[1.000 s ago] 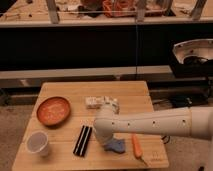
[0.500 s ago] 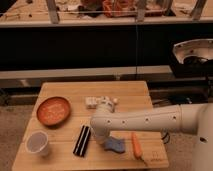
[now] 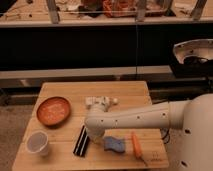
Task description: Push the eraser across the table
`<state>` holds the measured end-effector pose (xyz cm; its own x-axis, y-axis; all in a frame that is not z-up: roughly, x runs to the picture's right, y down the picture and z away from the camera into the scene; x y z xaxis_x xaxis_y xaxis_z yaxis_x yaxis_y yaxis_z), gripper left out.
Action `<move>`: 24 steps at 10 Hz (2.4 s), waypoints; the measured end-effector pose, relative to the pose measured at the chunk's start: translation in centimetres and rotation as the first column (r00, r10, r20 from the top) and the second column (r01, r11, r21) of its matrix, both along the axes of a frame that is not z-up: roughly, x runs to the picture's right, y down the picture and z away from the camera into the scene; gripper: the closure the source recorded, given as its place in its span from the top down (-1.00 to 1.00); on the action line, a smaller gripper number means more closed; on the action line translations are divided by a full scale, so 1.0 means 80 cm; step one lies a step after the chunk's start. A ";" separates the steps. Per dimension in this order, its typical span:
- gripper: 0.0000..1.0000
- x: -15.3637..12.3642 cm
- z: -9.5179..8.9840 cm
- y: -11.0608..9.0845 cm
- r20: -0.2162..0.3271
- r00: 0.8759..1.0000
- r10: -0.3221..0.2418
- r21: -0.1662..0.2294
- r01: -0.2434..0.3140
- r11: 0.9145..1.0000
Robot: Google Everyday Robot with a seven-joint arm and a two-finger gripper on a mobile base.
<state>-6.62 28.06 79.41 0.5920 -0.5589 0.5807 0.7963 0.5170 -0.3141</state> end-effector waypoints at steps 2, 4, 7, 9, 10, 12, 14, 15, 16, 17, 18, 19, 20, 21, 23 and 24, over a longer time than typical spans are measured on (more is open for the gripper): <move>-1.00 -0.012 0.007 0.003 0.015 1.000 -0.015 0.000 0.015 1.000; -1.00 -0.019 0.007 0.004 0.020 1.000 -0.016 -0.002 0.016 1.000; -1.00 -0.019 0.005 0.003 0.020 1.000 -0.022 -0.004 0.022 1.000; -1.00 -0.030 0.007 0.004 0.032 0.999 -0.035 -0.004 0.035 0.999; -1.00 -0.030 0.005 0.002 0.035 0.999 -0.032 -0.003 0.032 0.999; -1.00 -0.030 0.004 0.002 0.033 0.999 -0.036 -0.005 0.036 0.999; -1.00 -0.041 0.007 0.005 0.044 0.998 -0.051 -0.005 0.051 0.999; -1.00 -0.043 0.005 0.004 0.048 0.998 -0.049 -0.005 0.049 0.999; -1.00 -0.046 0.004 0.004 0.054 0.997 -0.049 -0.005 0.049 0.999; -1.00 -0.044 0.004 0.003 0.050 0.998 -0.048 -0.005 0.048 0.999; -1.00 -0.044 0.003 0.004 0.050 0.997 -0.053 -0.006 0.053 0.999; -1.00 -0.044 0.004 0.003 0.049 0.997 -0.053 -0.005 0.054 0.999; -1.00 -0.050 0.004 0.005 0.057 0.996 -0.063 -0.006 0.064 0.998; -1.00 -0.059 0.004 0.006 0.067 0.995 -0.070 -0.006 0.071 0.997; -1.00 -0.066 0.002 0.006 0.078 0.995 -0.070 -0.005 0.071 0.997; -1.00 -0.064 0.002 0.006 0.074 0.995 -0.069 -0.006 0.070 0.998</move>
<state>-11.71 28.52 79.58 0.5073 -0.5920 0.6262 0.8513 0.4569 -0.2578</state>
